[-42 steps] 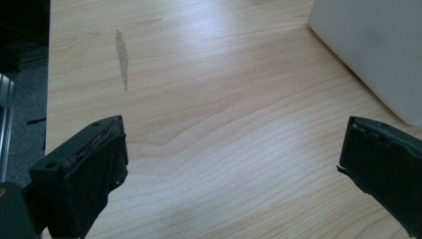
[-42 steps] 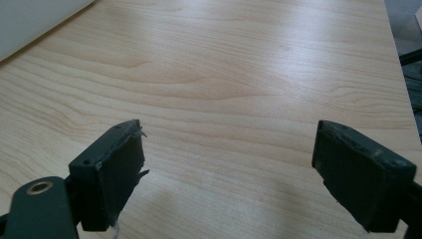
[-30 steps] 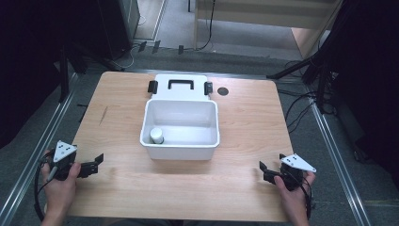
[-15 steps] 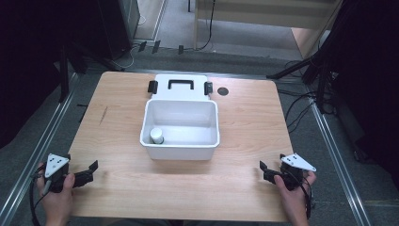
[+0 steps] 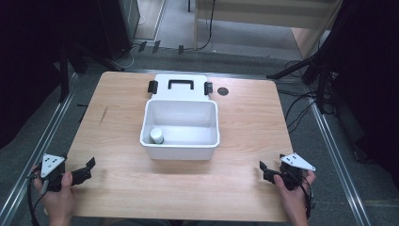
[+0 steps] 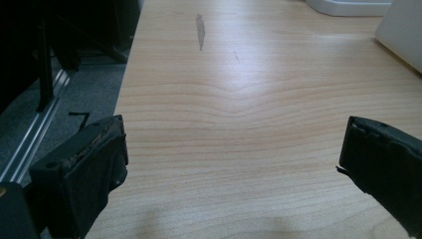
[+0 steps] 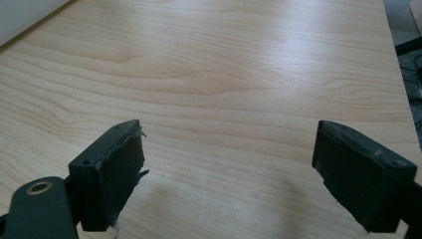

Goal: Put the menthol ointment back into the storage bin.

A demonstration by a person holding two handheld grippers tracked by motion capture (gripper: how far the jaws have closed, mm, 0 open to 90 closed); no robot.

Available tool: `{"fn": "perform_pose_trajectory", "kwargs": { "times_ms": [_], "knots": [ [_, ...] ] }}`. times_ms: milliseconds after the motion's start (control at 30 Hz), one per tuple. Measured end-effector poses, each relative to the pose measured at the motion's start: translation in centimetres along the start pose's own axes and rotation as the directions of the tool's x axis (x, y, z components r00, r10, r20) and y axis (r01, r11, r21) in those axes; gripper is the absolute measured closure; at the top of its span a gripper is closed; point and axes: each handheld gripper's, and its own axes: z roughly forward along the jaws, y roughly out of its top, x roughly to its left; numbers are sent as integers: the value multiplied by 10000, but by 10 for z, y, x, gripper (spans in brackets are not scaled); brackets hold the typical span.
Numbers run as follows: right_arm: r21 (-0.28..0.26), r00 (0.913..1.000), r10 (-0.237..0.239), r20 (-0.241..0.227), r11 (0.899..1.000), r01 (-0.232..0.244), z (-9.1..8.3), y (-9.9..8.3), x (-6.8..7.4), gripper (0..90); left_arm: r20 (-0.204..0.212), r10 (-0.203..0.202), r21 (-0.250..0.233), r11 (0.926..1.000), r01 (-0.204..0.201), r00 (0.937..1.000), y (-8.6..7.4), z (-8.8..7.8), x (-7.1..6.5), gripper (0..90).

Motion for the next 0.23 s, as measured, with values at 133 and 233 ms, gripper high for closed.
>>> {"fn": "perform_pose_trajectory", "kwargs": {
  "times_ms": [133,233],
  "knots": [
    [124,10000,67,22,9999,-67,1,0,-1,135,39,77,41,10000,-77,10000,0,1,-1,0],
    [198,9999,104,25,9997,-105,1,0,-2,135,436,-35,1,10000,35,9990,0,0,2,0]
  ]
}}
